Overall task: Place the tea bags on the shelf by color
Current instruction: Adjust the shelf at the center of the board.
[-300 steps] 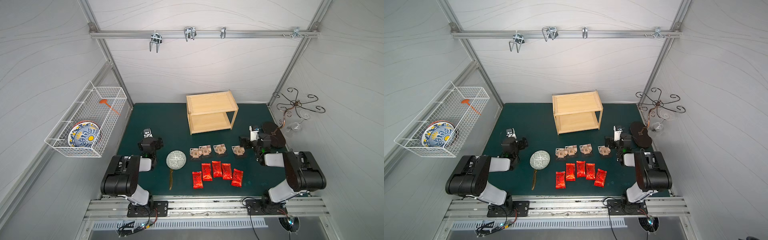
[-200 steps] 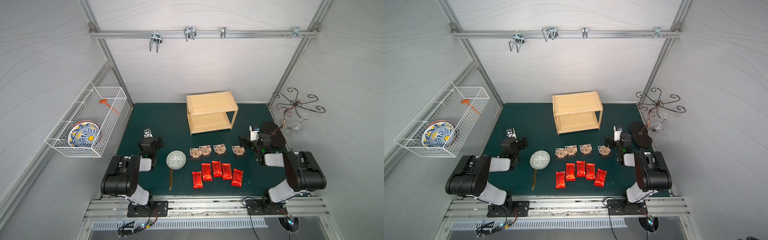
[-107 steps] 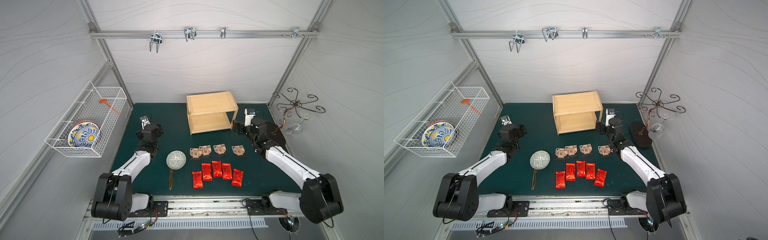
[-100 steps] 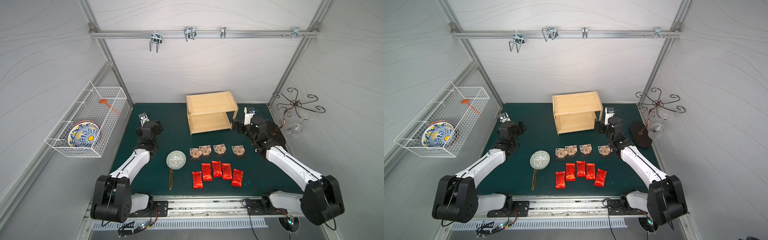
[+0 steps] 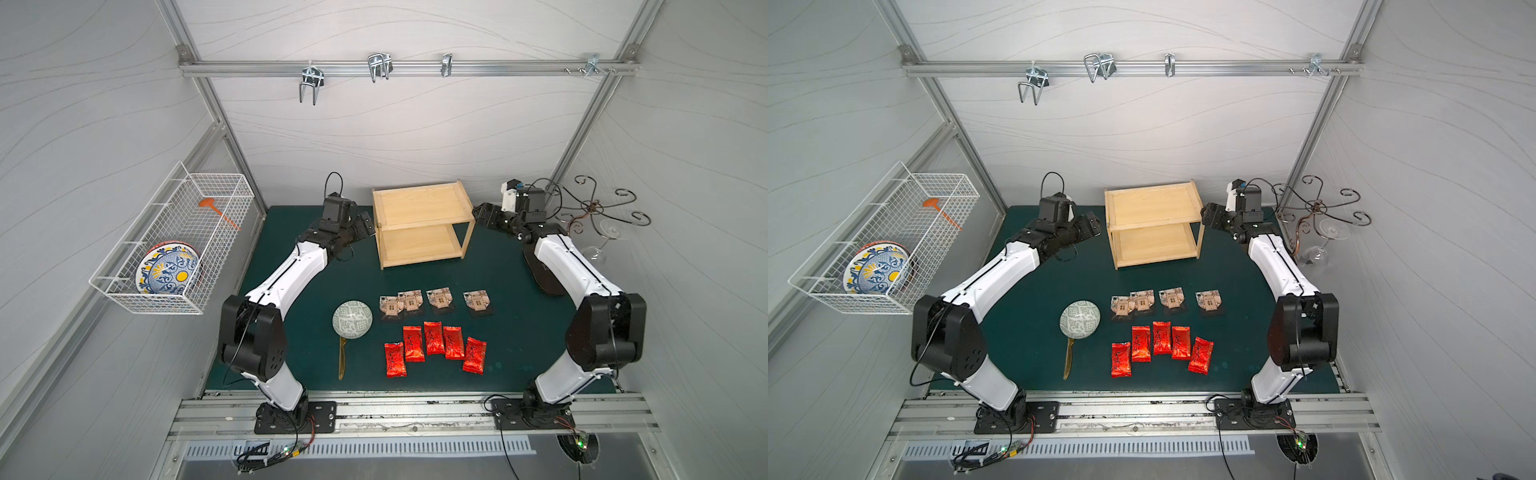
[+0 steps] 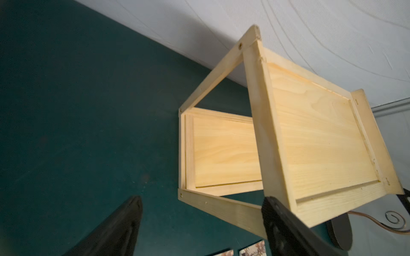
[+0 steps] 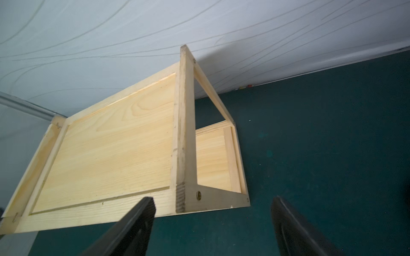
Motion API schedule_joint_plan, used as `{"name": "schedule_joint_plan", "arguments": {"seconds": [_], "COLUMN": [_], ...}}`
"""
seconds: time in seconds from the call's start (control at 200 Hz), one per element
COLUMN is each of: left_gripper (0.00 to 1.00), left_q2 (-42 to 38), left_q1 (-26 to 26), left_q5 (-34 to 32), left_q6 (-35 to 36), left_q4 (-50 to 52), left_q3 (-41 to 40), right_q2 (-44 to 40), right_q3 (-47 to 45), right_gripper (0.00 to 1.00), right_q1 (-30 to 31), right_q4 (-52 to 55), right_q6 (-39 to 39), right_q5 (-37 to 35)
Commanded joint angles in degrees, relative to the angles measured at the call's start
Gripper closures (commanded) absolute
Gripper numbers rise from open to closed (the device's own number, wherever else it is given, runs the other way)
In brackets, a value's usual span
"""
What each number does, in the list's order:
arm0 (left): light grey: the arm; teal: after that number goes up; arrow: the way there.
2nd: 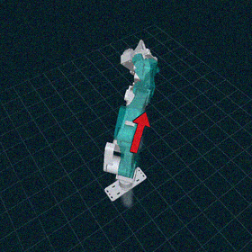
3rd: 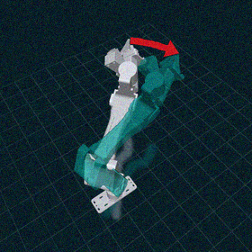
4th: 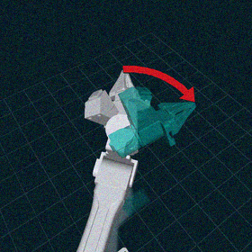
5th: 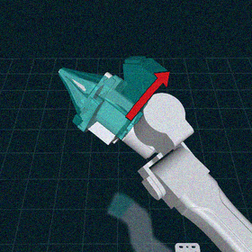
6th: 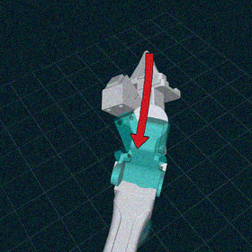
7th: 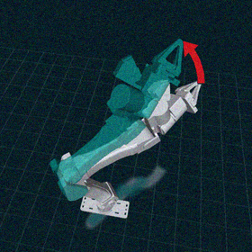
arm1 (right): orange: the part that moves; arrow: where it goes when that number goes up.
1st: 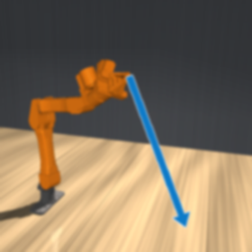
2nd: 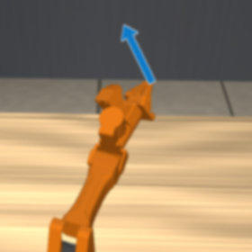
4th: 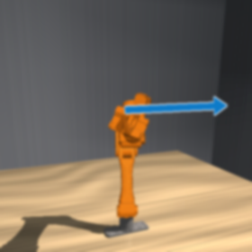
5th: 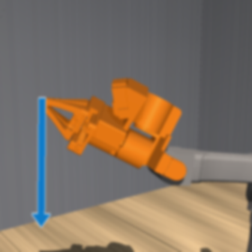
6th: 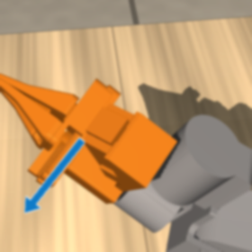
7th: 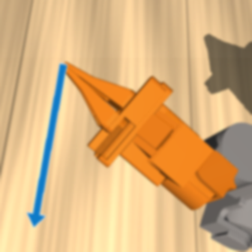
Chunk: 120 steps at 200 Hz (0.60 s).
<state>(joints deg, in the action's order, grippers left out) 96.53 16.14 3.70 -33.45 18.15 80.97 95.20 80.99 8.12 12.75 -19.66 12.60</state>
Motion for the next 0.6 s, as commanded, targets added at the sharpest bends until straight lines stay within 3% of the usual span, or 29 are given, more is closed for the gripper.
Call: {"name": "schedule_joint_plan", "arguments": {"seconds": [0.0,0.255,0.595], "left_gripper": [0.12,0.15,0.19], "left_q2": [2.2,5.8,9.4], "left_q1": [0.3,1.0,1.2], "left_q5": [7.3,11.3,12.8], "left_q6": [-2.7,-4.3,-5.2], "left_q4": [0.0,-3.4,-4.4], "left_q3": [5.1,7.5,12.4], "right_q2": [0.5,2.6,-1.3], "right_q3": [1.5,1.2,-3.3], "right_gripper": [0.17,0.31,0.36], "right_q1": [0.3,1.0,4.6], "right_q4": [0.1,-2.3,-3.8], "right_q6": [-2.0,-2.8,-2.6], "right_q5": [8.7,11.8,9.4]}}
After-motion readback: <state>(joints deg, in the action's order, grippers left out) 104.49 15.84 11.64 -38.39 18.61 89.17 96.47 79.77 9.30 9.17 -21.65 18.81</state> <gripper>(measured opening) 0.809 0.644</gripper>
